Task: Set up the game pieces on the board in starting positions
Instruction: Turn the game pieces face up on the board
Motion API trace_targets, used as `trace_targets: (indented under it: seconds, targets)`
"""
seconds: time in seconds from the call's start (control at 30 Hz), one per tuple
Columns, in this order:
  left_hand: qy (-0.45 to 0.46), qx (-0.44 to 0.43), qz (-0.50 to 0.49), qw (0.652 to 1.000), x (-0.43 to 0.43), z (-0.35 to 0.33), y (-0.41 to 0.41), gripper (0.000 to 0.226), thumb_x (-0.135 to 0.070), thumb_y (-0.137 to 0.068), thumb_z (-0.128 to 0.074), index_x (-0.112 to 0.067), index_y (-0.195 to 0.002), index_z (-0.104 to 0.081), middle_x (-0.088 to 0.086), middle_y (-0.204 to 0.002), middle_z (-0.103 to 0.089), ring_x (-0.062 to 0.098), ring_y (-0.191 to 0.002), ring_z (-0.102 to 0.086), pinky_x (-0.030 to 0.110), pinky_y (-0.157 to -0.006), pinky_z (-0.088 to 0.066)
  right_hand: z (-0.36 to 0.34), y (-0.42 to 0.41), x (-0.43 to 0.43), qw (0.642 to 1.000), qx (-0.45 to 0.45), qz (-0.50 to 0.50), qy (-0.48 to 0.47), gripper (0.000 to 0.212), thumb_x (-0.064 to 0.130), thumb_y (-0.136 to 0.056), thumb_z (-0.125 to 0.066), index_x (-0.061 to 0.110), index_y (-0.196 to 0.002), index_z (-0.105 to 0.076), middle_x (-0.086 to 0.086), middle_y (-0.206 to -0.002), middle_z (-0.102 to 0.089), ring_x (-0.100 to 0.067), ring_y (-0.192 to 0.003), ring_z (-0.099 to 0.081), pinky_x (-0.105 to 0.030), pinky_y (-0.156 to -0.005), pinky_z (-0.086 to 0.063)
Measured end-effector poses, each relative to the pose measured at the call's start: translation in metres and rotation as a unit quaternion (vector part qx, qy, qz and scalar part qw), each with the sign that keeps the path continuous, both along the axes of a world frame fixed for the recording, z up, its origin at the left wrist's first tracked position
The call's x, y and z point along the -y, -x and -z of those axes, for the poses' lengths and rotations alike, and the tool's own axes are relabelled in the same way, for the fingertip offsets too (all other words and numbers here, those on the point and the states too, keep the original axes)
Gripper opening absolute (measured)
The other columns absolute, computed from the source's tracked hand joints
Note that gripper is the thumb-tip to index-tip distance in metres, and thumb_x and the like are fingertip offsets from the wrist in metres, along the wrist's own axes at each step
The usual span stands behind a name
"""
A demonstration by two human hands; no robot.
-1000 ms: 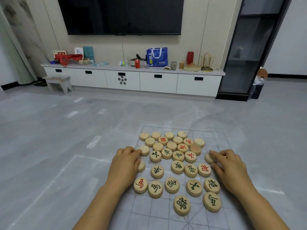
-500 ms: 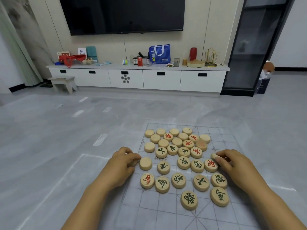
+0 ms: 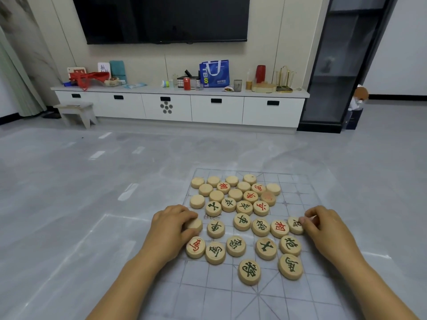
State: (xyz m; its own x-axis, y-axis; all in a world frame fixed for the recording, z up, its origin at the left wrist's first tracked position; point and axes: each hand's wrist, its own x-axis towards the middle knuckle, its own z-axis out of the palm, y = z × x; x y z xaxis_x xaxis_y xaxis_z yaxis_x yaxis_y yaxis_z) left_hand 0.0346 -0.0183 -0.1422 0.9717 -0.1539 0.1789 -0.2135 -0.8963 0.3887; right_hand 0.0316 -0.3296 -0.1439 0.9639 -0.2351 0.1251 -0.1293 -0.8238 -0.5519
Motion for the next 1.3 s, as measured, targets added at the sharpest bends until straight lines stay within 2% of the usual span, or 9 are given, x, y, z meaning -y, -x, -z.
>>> trace_targets:
  seconds: [0.17,0.3,0.43,0.57,0.7,0.87,1.07,1.17,1.3]
  targets:
    - [0.120,0.018,-0.031,0.992,0.000,-0.003,0.000,0.015,-0.031,-0.091,-0.055,-0.024,-0.094,-0.067,-0.006,-0.090,-0.067,0.015,-0.092,-0.058,0.034,-0.089,-0.044,0.001,-0.001,-0.001,0.999,-0.003,-0.027,0.037,0.006,0.025,-0.092,-0.049,0.025,-0.088,-0.053,-0.001,-0.091,-0.049,-0.018,-0.079,-0.050,-0.029,-0.066,-0.035]
    - [0.168,-0.004,-0.082,0.982,-0.003,0.002,-0.008,0.016,-0.023,-0.091,-0.053,-0.016,-0.097,-0.066,-0.002,-0.100,-0.052,0.019,-0.102,-0.051,0.027,-0.089,-0.040,-0.002,0.001,-0.003,0.998,-0.015,-0.036,0.044,0.007,0.025,-0.094,-0.046,0.028,-0.089,-0.052,0.001,-0.092,-0.046,-0.017,-0.079,-0.049,-0.029,-0.068,-0.035]
    - [0.182,-0.006,-0.109,0.977,0.000,0.004,-0.013,0.004,-0.025,-0.087,-0.060,-0.023,-0.089,-0.062,-0.003,-0.099,-0.051,0.021,-0.099,-0.055,0.040,-0.093,-0.045,-0.001,0.000,-0.005,0.998,-0.024,-0.034,0.051,0.009,0.027,-0.094,-0.046,0.027,-0.094,-0.055,0.001,-0.094,-0.046,-0.017,-0.080,-0.050,-0.030,-0.071,-0.038]
    - [0.143,0.001,-0.121,0.982,0.013,0.004,-0.018,0.028,-0.030,-0.082,-0.066,-0.034,-0.065,-0.044,-0.004,-0.088,-0.050,0.020,-0.094,-0.050,0.033,-0.083,-0.040,0.001,-0.001,-0.004,0.998,-0.023,-0.032,0.051,0.016,0.028,-0.093,-0.046,0.023,-0.099,-0.060,0.000,-0.095,-0.048,-0.017,-0.080,-0.052,-0.030,-0.070,-0.038]
    - [0.135,-0.004,-0.128,0.983,0.022,0.007,-0.023,0.007,-0.032,-0.085,-0.061,-0.030,-0.089,-0.057,-0.001,-0.110,-0.053,0.021,-0.113,-0.043,0.031,-0.090,-0.031,0.000,-0.001,-0.004,0.998,-0.027,-0.036,0.050,0.017,0.028,-0.094,-0.045,0.023,-0.101,-0.059,0.002,-0.095,-0.045,-0.016,-0.081,-0.052,-0.029,-0.073,-0.039]
    - [0.056,-0.006,-0.079,0.995,0.022,0.012,-0.029,0.041,-0.030,-0.098,-0.036,-0.031,-0.139,-0.035,-0.009,-0.155,-0.019,0.012,-0.144,-0.012,0.036,-0.113,-0.014,0.000,-0.001,-0.003,0.997,-0.028,-0.043,0.049,0.019,0.029,-0.094,-0.045,0.023,-0.105,-0.059,0.002,-0.095,-0.044,-0.016,-0.081,-0.052,-0.029,-0.073,-0.039]
    - [0.046,-0.016,-0.075,0.996,0.020,0.000,-0.029,0.020,-0.031,-0.092,-0.051,-0.024,-0.109,-0.059,-0.001,-0.121,-0.056,0.019,-0.114,-0.050,0.036,-0.097,-0.036,-0.003,0.001,-0.001,0.997,-0.039,-0.057,0.044,0.023,0.030,-0.095,-0.044,0.023,-0.111,-0.058,0.003,-0.100,-0.043,-0.017,-0.088,-0.053,-0.028,-0.078,-0.040]
    - [0.067,-0.036,-0.096,0.992,0.015,-0.007,-0.026,0.007,-0.027,-0.086,-0.061,-0.025,-0.089,-0.055,-0.001,-0.102,-0.056,0.020,-0.102,-0.054,0.037,-0.091,-0.042,-0.004,0.003,0.000,0.996,-0.045,-0.065,0.042,0.025,0.029,-0.094,-0.045,0.023,-0.113,-0.059,0.003,-0.101,-0.045,-0.017,-0.092,-0.055,-0.029,-0.081,-0.042]
    - [0.112,-0.115,-0.095,0.982,0.008,-0.009,-0.023,0.041,-0.028,-0.084,-0.065,-0.027,-0.123,-0.051,0.002,-0.104,-0.051,0.024,-0.100,-0.054,0.040,-0.095,-0.043,-0.007,0.006,0.002,0.994,-0.054,-0.083,0.053,0.027,0.030,-0.094,-0.045,0.022,-0.116,-0.059,0.002,-0.103,-0.048,-0.018,-0.098,-0.054,-0.031,-0.085,-0.043]
